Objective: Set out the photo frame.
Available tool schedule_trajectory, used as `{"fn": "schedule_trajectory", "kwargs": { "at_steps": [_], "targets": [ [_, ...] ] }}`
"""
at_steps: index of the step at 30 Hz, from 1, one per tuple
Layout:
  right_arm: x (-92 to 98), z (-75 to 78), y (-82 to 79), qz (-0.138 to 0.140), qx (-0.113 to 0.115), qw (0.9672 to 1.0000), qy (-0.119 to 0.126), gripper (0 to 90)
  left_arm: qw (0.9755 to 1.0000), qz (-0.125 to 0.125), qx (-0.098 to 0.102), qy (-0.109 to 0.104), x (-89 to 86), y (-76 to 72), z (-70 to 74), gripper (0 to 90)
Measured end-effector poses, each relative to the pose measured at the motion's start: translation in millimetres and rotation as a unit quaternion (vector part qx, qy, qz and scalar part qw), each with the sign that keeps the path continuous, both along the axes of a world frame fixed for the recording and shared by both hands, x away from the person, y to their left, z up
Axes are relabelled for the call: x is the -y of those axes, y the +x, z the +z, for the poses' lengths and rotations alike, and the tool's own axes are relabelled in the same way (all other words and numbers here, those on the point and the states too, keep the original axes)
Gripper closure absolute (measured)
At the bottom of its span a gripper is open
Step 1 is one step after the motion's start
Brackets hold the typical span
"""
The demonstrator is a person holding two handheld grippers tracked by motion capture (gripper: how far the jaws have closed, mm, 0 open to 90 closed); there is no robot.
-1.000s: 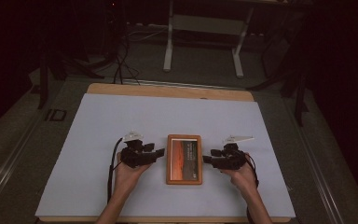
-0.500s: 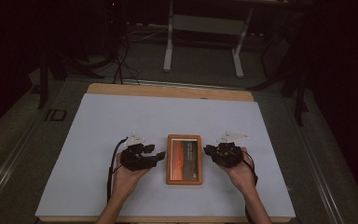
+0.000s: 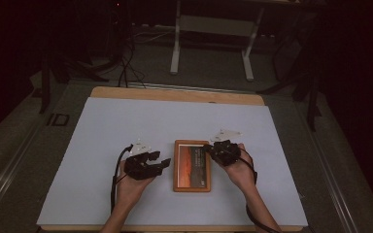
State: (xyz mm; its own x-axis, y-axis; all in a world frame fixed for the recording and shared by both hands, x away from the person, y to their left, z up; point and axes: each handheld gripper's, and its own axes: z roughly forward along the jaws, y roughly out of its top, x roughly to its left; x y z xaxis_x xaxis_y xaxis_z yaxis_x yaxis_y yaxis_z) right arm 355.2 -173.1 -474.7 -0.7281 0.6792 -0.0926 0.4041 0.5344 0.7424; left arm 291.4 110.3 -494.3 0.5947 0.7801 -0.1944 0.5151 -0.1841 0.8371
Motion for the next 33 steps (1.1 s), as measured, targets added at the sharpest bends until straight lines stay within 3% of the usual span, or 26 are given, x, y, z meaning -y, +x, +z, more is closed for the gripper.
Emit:
{"fn": "schedule_trajectory", "kwargs": {
  "at_steps": [3,7,33],
  "targets": [
    [-3.0,-1.9,5.6,-0.003,0.001,1.0,0.0,90.0,0.9998,0.001,0.014,0.014,2.1,-2.9,0.7,46.1],
    [-5.6,-5.0,10.7,-0.007,0.001,1.0,-0.002,90.0,0.9997,-0.002,0.013,0.021,4.0,-3.5,-0.2,46.0],
    [-6.6,-13.3,20.4,-0.013,-0.002,0.9998,0.015,90.0,0.9998,-0.01,0.006,0.015,5.9,-3.8,-2.5,43.4]
  ]
}}
